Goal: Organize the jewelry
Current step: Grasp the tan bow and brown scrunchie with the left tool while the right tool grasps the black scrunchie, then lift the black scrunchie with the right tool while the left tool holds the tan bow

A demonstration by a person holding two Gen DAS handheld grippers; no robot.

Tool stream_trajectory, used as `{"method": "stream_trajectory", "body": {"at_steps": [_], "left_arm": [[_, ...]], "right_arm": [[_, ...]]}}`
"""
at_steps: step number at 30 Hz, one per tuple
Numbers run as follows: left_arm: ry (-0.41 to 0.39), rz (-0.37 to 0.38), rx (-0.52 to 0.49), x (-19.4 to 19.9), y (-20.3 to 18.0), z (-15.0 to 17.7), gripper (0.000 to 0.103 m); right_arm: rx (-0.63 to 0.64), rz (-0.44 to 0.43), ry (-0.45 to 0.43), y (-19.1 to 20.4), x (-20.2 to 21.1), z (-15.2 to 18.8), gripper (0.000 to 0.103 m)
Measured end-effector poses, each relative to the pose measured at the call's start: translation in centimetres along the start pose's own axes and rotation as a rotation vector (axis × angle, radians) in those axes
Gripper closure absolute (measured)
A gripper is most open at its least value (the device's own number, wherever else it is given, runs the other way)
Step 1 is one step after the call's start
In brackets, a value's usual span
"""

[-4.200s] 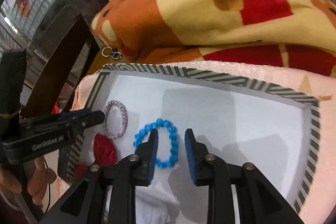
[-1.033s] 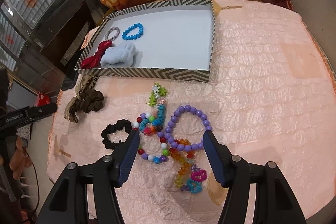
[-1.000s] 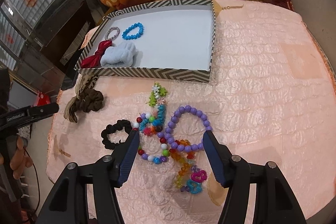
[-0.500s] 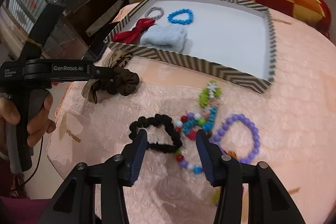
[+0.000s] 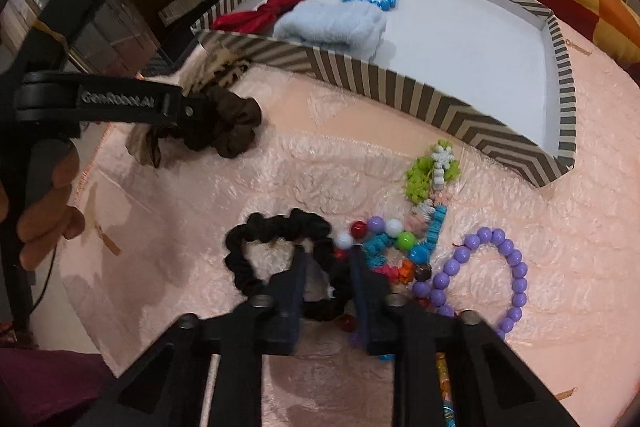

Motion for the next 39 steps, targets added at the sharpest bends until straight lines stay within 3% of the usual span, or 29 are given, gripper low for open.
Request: {"method": "stream_trajectory", "body": {"at_steps": [1, 2, 7, 15, 27, 34, 39], "left_arm": [[0.004, 0.013, -0.015, 0.0, -0.1, 0.1, 0.067], [0.009, 0.019, -0.024, -0.1, -0.4, 0.2, 0.072], [-0.009, 0.014, -0.052, 1.0, -0.9, 0.6, 0.082], [-0.07, 0.045, -0.06, 4.6, -1.7, 0.5, 0.083], [-0.124, 0.048, -0.064, 7.6, -2.3, -0.2, 0.083], [-0.117, 0.052, -0.061, 7.5, -2.2, 0.2, 0.083], [-0.097, 0.05, -0.047, 6.8, -1.8, 0.3, 0.083]], "right_arm": [[-0.003, -0.002, -0.004, -0.1, 0.1, 0.0, 0.093], [-0.008, -0.007, -0.005, -0.2, 0.1, 0.0, 0.093], [-0.046, -0.044, -0.05, -0.7, 2.0, 0.0, 0.093], [-0.087, -0.087, -0.148, -1.9, 6.5, -1.1, 0.093], [-0.178, -0.211, -0.186, -3.2, 7.7, -1.4, 0.093], [-0.178, -0.203, -0.103, -3.4, 5.7, -1.0, 0.093], [-0.159, -0.115, -0.02, -3.5, 3.2, 0.3, 0.093]]}}
Point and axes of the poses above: each gripper's, at about its wrist camera, not at the fingertips, and x roughly against the way its jaws point, y to its left, z to its underside, the point moved 1 cm from there along -x, roughly the way its jaws point, and after that the axes turned 3 degrees about x, right-handed, at the moved point
